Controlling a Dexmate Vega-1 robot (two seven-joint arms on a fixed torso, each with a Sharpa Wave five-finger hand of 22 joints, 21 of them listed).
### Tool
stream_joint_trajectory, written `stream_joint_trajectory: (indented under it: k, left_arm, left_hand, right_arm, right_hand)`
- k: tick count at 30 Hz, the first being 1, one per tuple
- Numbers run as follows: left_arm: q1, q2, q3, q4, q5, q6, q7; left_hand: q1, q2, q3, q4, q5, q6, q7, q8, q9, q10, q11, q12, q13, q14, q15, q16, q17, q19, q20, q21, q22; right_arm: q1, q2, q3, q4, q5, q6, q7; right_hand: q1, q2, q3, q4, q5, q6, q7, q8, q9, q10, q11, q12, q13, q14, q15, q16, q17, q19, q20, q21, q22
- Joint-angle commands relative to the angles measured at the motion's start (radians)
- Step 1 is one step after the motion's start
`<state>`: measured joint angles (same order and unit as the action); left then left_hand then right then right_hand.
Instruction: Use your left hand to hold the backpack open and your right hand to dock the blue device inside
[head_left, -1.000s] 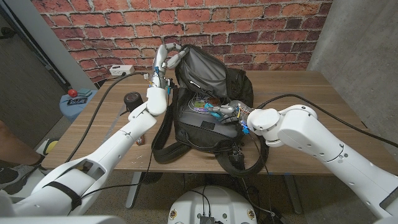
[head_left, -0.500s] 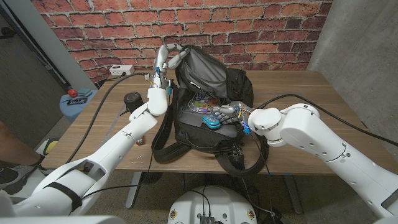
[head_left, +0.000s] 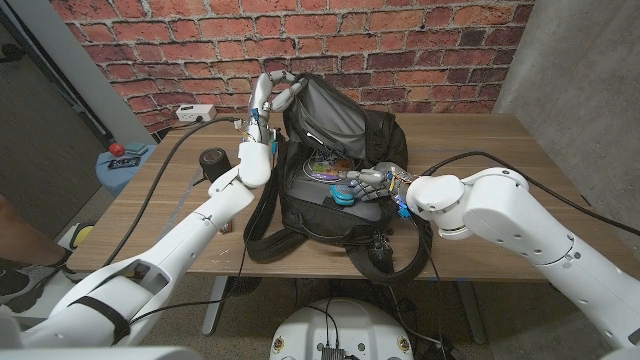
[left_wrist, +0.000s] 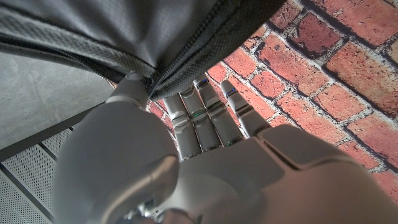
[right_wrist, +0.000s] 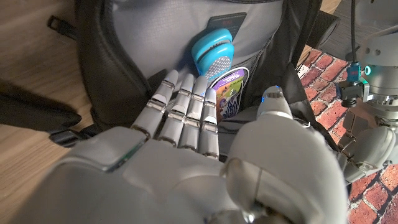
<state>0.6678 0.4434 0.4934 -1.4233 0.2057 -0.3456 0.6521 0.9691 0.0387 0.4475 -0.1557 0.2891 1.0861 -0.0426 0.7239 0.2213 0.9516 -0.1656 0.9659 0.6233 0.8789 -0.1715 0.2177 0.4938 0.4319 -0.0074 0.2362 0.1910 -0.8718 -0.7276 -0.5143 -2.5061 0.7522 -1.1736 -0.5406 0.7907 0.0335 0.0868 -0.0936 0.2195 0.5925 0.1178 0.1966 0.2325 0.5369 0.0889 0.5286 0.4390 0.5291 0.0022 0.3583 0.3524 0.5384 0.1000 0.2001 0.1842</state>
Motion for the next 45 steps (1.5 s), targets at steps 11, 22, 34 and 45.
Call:
stream_joint_trajectory:
  k: [11, 22, 34, 45]
  left_arm:
    - [0.015, 0.002, 0.000, -0.030, 0.005, 0.008, -0.016]
    - [0.029, 0.014, -0.014, -0.047, -0.001, 0.006, -0.018]
    - [0.079, 0.044, -0.058, -0.116, -0.033, 0.045, -0.032]
    - [0.113, 0.068, -0.088, -0.165, -0.030, 0.074, -0.023]
  left_hand:
    - [0.002, 0.007, -0.001, -0.003, 0.007, -0.002, 0.006, 0.006, -0.001, -0.002, -0.005, 0.002, 0.000, -0.004, -0.002, -0.003, 0.004, -0.003, -0.003, -0.004, 0.002]
    - [0.002, 0.008, -0.001, -0.002, 0.007, -0.003, 0.006, 0.005, -0.002, -0.008, -0.006, 0.002, 0.001, -0.008, 0.000, -0.005, 0.004, -0.004, -0.002, -0.005, 0.003]
    - [0.001, 0.009, -0.003, -0.002, 0.005, -0.009, 0.008, 0.004, -0.001, -0.012, -0.007, 0.002, 0.003, -0.012, 0.002, -0.005, 0.006, -0.005, -0.002, -0.005, 0.003]
    - [-0.001, 0.009, -0.003, -0.001, 0.004, -0.009, 0.008, 0.004, -0.003, -0.014, -0.006, 0.001, 0.000, -0.013, 0.002, -0.006, 0.004, -0.007, -0.001, -0.005, 0.003]
  right_arm:
    - [-0.094, -0.027, 0.145, -0.129, 0.096, -0.082, -0.076]
    - [-0.106, -0.050, 0.192, -0.146, 0.106, -0.119, -0.099]
    - [-0.095, -0.079, 0.195, -0.125, 0.085, -0.111, -0.090]
    - [-0.070, -0.116, 0.158, -0.084, 0.033, -0.048, -0.068]
  right_hand:
    - [0.002, 0.016, 0.002, 0.003, 0.012, 0.019, -0.003, 0.014, -0.001, 0.030, -0.003, 0.003, 0.003, 0.025, -0.001, -0.003, -0.002, 0.015, 0.006, 0.012, 0.001]
    - [0.004, 0.024, 0.004, 0.001, 0.014, 0.032, -0.007, 0.019, -0.004, 0.046, -0.004, 0.001, -0.005, 0.038, -0.006, -0.004, -0.003, 0.026, 0.001, 0.016, 0.000]
    - [0.010, 0.032, 0.007, -0.002, 0.015, 0.032, -0.008, 0.018, -0.007, 0.043, -0.004, -0.006, -0.010, 0.036, -0.008, -0.005, 0.000, 0.023, -0.001, 0.014, 0.000]
    - [0.006, 0.038, 0.006, -0.001, 0.013, 0.033, -0.011, 0.018, -0.008, 0.046, -0.008, -0.007, -0.010, 0.038, -0.011, -0.005, 0.003, 0.026, -0.003, 0.015, 0.000]
